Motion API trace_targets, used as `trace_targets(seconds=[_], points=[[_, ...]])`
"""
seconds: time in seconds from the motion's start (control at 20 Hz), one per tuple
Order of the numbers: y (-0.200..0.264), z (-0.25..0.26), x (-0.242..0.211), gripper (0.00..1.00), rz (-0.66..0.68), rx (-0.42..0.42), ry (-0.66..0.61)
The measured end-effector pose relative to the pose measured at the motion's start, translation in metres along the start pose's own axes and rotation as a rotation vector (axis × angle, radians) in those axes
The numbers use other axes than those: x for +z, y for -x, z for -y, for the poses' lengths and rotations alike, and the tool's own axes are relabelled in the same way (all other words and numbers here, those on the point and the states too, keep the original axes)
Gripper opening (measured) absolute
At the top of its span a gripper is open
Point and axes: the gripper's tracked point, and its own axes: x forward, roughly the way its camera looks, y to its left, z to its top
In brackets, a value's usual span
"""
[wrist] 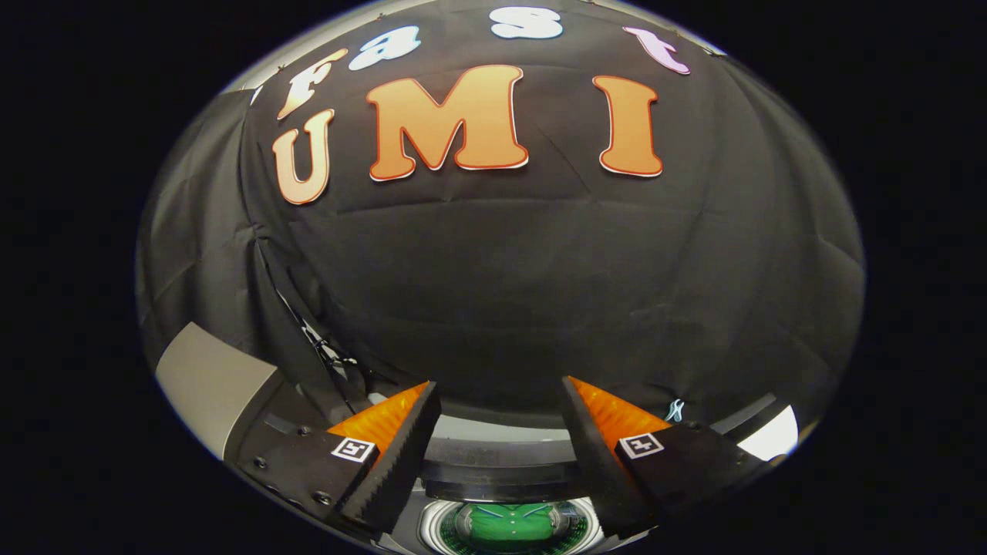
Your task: Put the clothes into the washing machine and then close the washing machine lid.
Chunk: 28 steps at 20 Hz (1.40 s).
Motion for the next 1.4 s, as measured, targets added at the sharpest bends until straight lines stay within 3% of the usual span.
trace_targets(seconds=[0.6,1.05,1.4], points=[[0.064,-0.005,-0.059,0.99,-0.002,-0.014,-0.006],[0.083,-0.002,-0.116,0.99,-0.105,-0.030,-0.033],[0.092,-0.006,-0.114,1.00,-0.100,-0.027,-0.029]])
